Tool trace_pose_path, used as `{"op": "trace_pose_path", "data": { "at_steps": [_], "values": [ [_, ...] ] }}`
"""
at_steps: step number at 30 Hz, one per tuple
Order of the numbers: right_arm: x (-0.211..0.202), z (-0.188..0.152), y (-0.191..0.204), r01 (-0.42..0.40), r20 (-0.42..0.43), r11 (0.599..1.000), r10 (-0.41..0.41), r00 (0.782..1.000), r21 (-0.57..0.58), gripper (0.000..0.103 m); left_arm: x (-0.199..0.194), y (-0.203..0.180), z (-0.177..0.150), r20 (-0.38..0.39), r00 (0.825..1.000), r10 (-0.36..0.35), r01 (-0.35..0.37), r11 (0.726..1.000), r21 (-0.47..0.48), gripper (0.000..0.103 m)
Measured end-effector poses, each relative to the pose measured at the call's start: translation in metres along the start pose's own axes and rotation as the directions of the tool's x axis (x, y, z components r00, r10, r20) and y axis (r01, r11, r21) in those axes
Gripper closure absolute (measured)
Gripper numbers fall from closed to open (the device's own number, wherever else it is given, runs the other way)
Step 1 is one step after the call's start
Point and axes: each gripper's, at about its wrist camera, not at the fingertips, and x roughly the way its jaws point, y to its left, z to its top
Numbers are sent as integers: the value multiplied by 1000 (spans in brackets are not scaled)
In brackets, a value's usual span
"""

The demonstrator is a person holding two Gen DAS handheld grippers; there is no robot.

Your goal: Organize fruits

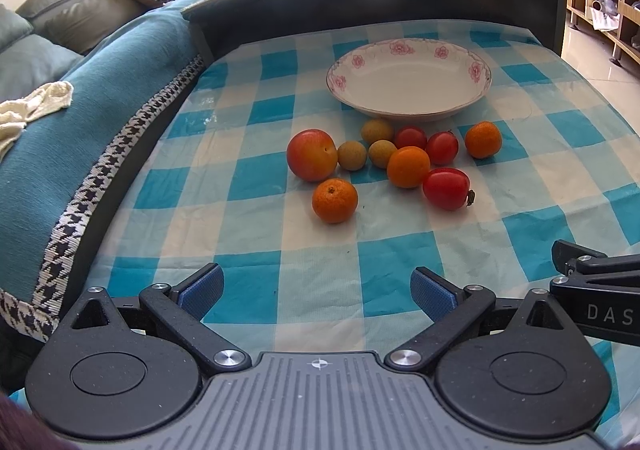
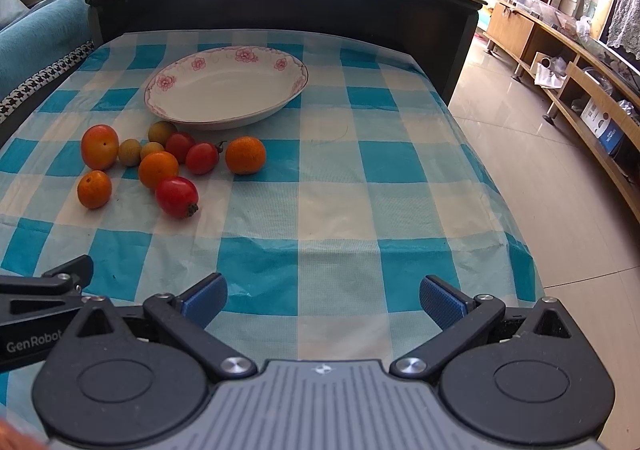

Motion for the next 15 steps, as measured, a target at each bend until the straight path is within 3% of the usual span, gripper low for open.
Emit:
{"op": "trace_pose_path", "data": {
  "at_steps": [15],
  "values": [
    [0, 3, 3, -18, 1, 1000, 18, 1000, -14, 1, -1, 3, 2, 21, 1000, 8, -8, 1000, 2, 3]
  ]
}}
